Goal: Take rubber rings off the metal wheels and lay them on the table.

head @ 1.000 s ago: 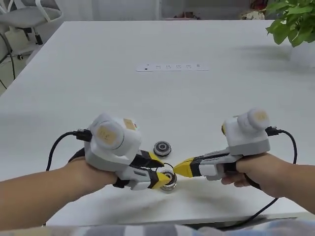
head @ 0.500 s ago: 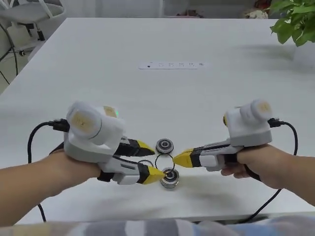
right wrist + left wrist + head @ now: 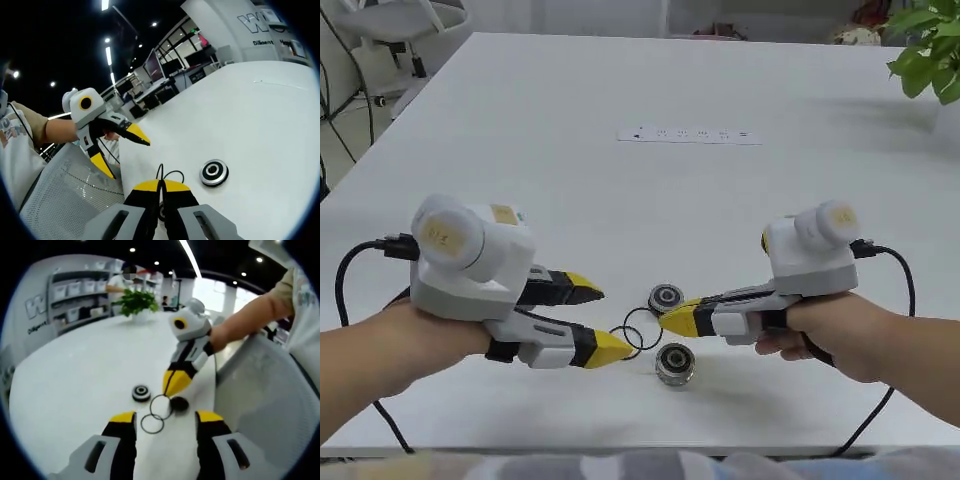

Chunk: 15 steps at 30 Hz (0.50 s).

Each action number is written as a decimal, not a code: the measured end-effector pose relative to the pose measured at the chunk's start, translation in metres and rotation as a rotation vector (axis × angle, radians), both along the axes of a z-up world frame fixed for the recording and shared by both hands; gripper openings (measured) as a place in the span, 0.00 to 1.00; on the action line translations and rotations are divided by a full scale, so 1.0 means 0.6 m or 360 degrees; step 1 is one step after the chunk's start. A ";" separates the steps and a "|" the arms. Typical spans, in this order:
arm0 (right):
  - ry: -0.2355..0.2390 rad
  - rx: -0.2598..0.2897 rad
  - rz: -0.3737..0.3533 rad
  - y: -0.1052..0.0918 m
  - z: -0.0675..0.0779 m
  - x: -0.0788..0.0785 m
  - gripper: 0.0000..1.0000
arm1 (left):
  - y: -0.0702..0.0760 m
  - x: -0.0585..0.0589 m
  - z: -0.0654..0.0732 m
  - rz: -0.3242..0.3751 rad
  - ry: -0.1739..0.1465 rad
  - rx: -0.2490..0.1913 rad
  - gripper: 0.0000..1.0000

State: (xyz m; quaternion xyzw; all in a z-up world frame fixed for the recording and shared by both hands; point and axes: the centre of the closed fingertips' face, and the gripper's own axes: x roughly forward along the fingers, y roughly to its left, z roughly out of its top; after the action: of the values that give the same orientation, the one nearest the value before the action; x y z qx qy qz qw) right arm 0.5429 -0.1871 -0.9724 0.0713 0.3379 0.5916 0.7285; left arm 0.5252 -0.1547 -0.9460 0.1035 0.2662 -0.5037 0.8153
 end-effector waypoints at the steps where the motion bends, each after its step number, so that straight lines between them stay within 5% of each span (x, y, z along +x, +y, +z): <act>1: -0.0003 -0.0004 0.0006 0.004 -0.001 0.000 0.00 | 0.002 0.000 0.000 0.0005 0.0002 -0.0001 0.49; 15: 0.0042 -0.0055 0.0003 0.027 -0.028 0.008 0.00 | 0.030 0.000 -0.003 0.0087 0.0017 -0.0011 0.49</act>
State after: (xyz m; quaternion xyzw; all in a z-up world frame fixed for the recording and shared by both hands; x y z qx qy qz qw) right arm 0.5477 -0.1706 -0.9894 0.0662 0.3577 0.5855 0.7245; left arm 0.5254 -0.1365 -0.9475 0.0907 0.2714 -0.4828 0.8277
